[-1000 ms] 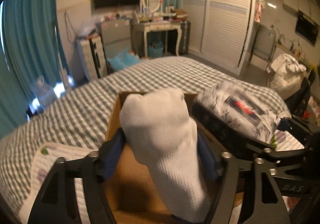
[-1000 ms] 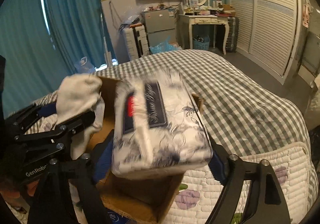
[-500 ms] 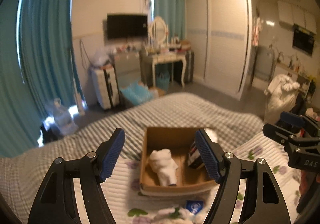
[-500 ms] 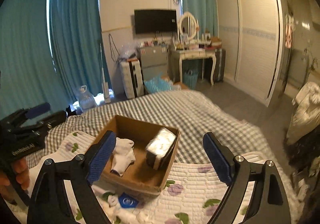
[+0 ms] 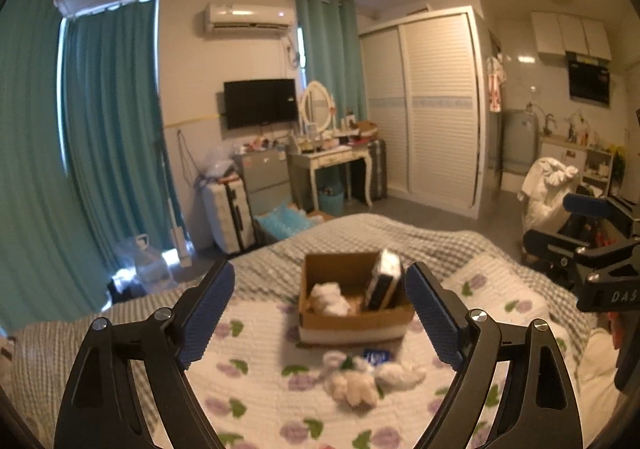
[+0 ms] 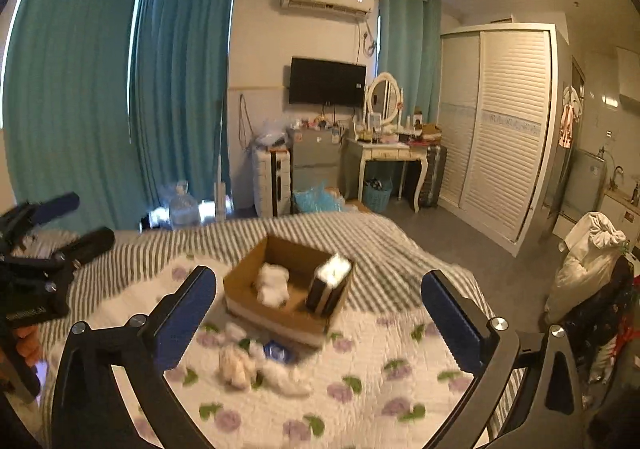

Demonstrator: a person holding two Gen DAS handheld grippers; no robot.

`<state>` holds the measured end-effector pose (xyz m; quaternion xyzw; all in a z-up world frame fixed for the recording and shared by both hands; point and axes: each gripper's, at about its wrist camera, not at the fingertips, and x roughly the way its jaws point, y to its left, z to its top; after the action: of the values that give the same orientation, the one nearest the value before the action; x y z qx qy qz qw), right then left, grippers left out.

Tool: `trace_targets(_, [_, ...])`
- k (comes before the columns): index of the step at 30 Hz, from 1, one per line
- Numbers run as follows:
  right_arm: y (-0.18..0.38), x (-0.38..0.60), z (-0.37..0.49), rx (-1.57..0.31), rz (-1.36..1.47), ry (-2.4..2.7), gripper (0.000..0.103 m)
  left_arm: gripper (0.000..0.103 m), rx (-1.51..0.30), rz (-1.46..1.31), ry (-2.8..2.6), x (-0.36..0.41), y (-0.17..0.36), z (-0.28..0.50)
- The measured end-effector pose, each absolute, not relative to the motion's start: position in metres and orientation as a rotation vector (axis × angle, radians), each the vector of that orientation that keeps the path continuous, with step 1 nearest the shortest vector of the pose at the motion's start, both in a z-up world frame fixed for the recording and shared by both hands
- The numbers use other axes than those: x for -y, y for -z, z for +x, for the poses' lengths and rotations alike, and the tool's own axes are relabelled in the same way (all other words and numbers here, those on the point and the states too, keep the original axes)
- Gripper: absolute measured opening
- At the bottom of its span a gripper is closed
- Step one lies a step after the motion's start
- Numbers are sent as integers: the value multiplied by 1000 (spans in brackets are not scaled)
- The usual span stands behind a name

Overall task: Organize soft objects
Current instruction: 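Move both tools back toward the remaining soft items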

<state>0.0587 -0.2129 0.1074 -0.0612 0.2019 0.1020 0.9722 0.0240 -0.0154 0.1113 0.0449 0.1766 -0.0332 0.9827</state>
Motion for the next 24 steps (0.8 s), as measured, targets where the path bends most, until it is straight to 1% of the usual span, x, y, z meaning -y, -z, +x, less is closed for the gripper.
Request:
trace_targets(3, [-81, 208, 42, -435, -173, -195, 103, 89, -384, 81, 59, 18, -89, 12])
trace_targets(6, [-39, 204, 37, -489, -224, -184, 103, 89, -439, 54, 73, 19, -59, 10])
trace_targets(14, [90, 188, 54, -773, -268, -247, 103, 89, -581, -6, 71, 25, 22, 19])
trace_targets(15, [103, 187, 57, -805, -266, -256, 102, 89, -601, -22, 67, 23, 33, 20])
trace_targets(17, [126, 186, 64, -872, -250, -272, 94, 89, -632, -37, 67, 21, 50, 25])
trace_targets(19, [152, 185, 71, -954, -232, -288, 90, 89, -662, -36, 54, 20, 66, 29])
trace_targets(20, [163, 184, 74, -987, -230, -288, 86, 89, -672, -38, 52, 18, 72, 28])
trace_targets(22, [182, 181, 81, -1046, -237, -289, 81, 89, -699, -48, 54, 14, 86, 30])
trace_targets(24, [197, 181, 87, -1088, -207, -283, 80, 89, -729, -76, 56, 11, 97, 34])
